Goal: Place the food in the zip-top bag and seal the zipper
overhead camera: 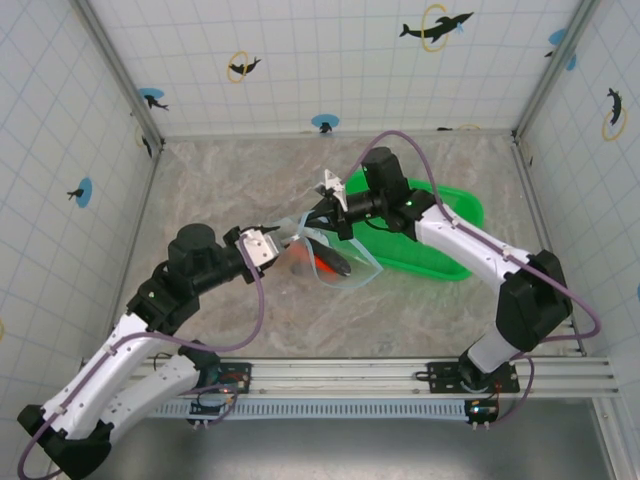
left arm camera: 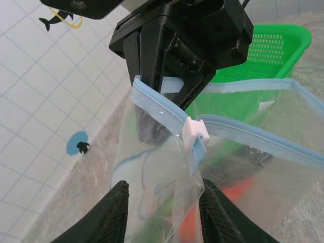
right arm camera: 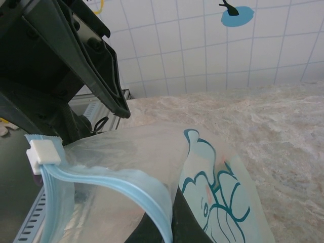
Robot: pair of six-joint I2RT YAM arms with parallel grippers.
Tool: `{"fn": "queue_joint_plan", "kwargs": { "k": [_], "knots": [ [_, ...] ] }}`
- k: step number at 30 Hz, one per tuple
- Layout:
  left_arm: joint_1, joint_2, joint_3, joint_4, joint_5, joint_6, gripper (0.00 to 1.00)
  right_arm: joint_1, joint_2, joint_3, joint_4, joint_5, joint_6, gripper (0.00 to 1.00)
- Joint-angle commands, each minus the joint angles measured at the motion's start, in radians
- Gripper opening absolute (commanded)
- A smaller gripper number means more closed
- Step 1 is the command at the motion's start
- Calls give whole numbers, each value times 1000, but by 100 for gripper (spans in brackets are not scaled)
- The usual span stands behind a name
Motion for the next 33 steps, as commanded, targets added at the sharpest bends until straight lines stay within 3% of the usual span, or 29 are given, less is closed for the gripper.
{"fn": "queue_joint_plan", "kwargs": {
  "k": [1, 11, 20, 25, 28, 33],
  "knots": [
    [-5, 3, -4, 43, 55, 18, 38, -7, -45, -20, 55, -26, 21, 0],
    [-6, 12, -18, 100, 94, -24, 27, -8, -47, -26, 72, -22, 47, 0],
    [-5, 33, -15, 93, 93, -23, 1, -10, -48, -28, 78, -17, 65, 0],
    [-7, 38, -11, 87, 87, -30, 0, -19, -62, -28, 86, 51, 95, 1],
    [-5, 33, -3, 97, 72, -48, 0, -32, -82, -18, 74, 110, 111, 22],
    [-5, 88, 91, 134, -17, -108, 0, -54, -99, 79, -27, 175, 91, 28]
  ]
}}
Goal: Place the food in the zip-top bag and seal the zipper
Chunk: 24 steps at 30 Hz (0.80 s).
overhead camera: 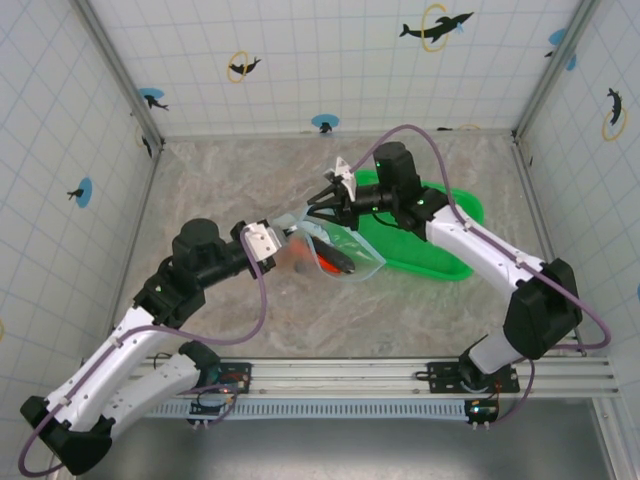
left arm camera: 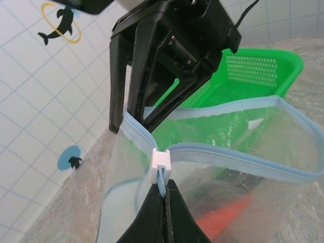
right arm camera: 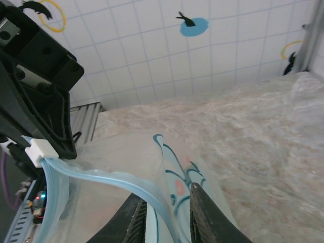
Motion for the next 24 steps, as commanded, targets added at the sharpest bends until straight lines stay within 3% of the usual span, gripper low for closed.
{"fn": "queue_joint_plan", "kwargs": {
  "k": [1, 7, 15, 24],
  "knots": [
    [-2, 59, 120, 14, -52, -59, 0, -19, -44, 90, -49, 65, -2, 27],
    [-2, 184, 292, -188, -65, -121, 0, -42, -79, 169, -158, 96, -58, 29],
    [-2, 214, 349, -251, 21, -160, 0, -27, -121, 185, -185, 1, -87, 37],
    [-2, 200, 303, -249, 82, -131, 0, 25, -77, 187, -237, -104, -155, 41]
  ]
}}
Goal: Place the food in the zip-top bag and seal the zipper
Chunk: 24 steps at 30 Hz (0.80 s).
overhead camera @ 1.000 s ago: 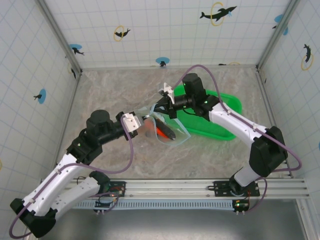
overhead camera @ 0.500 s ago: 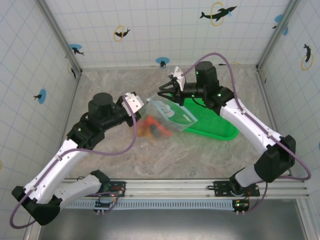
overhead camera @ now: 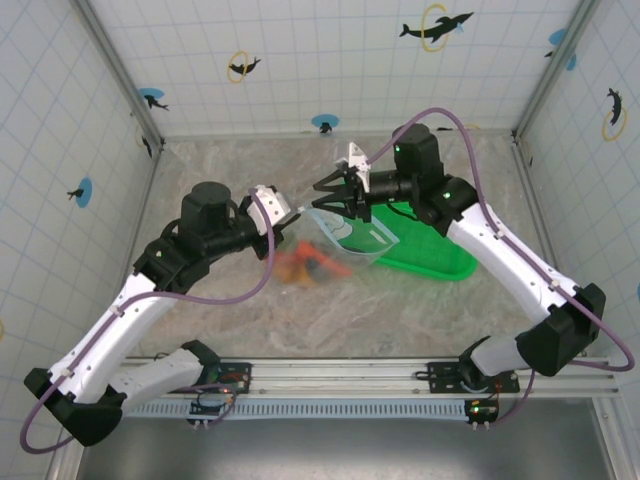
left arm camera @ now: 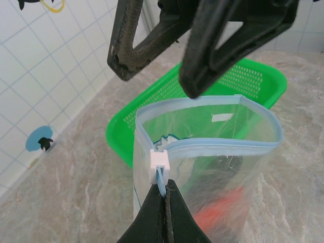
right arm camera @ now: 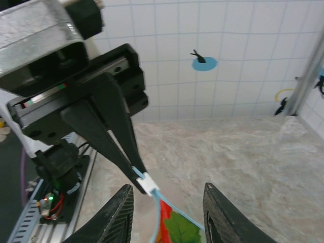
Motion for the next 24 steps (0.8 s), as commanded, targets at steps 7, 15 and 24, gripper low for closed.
{"fn": "queue_joint_plan", "kwargs": {
  "k": [7, 15, 24],
  "knots": [
    [-2, -24, -14, -20, 57, 11, 0, 48, 69, 67, -78, -68, -76, 38],
    [-2, -31, -23, -22, 78, 15, 0, 60, 105, 89, -97, -71, -89, 28],
    [-1, -35, -25, -14, 65, 13, 0, 63, 113, 74, -103, -65, -97, 19]
  ]
}}
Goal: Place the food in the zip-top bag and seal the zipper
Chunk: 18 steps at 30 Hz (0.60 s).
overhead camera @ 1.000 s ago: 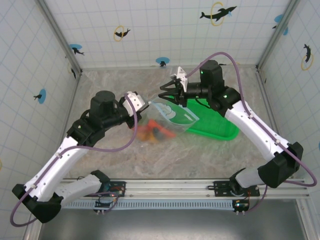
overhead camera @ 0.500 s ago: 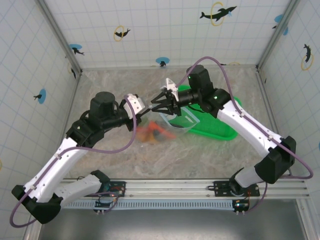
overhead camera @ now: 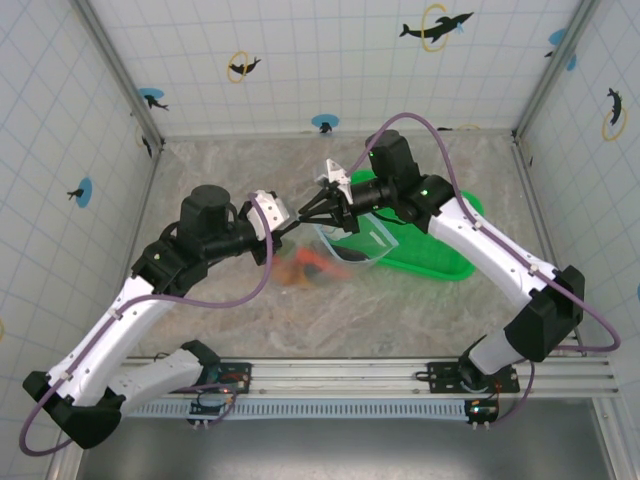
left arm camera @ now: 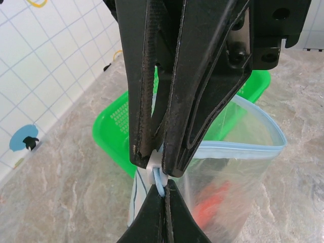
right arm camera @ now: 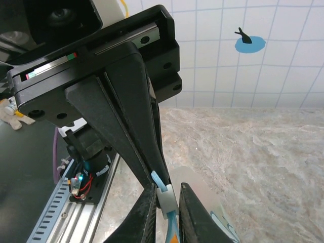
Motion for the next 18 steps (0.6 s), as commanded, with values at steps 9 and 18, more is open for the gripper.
{"fn": "queue_joint_plan", "kwargs": {
  "k": [9, 18],
  "knots": [
    [-1, -18, -17, 28, 15, -1, 0, 11, 11, 3, -7, 27, -21, 22],
    [-2, -29, -16, 39, 11, -11, 0, 13, 6, -18, -10, 42, -34, 10]
  ]
}}
